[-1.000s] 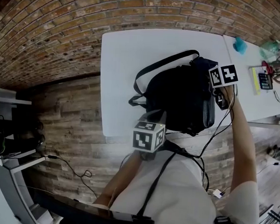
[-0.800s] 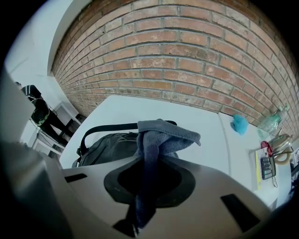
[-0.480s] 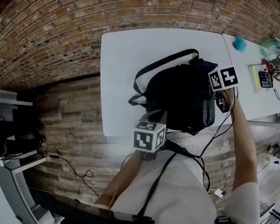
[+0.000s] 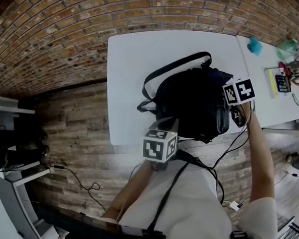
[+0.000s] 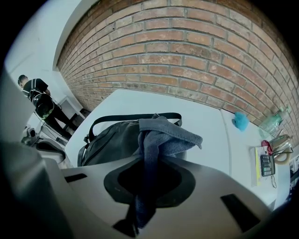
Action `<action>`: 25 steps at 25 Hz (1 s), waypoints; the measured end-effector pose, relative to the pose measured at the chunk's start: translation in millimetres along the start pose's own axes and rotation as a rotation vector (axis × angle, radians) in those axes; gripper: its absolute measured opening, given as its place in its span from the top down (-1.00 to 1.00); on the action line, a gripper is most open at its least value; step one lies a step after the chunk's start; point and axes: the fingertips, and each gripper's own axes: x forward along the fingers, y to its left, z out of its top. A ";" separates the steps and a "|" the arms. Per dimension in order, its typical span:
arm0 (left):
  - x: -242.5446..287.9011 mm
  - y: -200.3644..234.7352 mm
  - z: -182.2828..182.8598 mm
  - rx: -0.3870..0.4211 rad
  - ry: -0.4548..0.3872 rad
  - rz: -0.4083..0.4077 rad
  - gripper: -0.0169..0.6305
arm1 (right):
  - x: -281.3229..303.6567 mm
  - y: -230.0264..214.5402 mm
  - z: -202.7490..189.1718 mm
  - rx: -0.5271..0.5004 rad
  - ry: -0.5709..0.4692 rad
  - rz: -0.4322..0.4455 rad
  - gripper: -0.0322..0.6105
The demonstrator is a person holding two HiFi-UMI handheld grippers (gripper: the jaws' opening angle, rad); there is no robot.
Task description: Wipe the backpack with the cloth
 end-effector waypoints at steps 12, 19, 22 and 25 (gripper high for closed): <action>-0.9 -1.1 -0.1 0.002 -0.004 -0.006 0.94 | -12.2 17.2 -23.1 -0.022 0.011 0.022 0.78; 0.8 -2.2 0.4 0.004 -0.002 -0.011 0.94 | -20.5 24.1 -35.2 0.000 0.007 0.048 0.78; 2.2 -3.3 0.5 0.007 0.000 -0.015 0.94 | -23.9 28.6 -40.8 -0.003 0.006 0.056 0.78; 3.5 -3.0 0.0 0.007 0.004 -0.015 0.94 | -27.7 34.0 -47.3 -0.009 0.006 0.062 0.78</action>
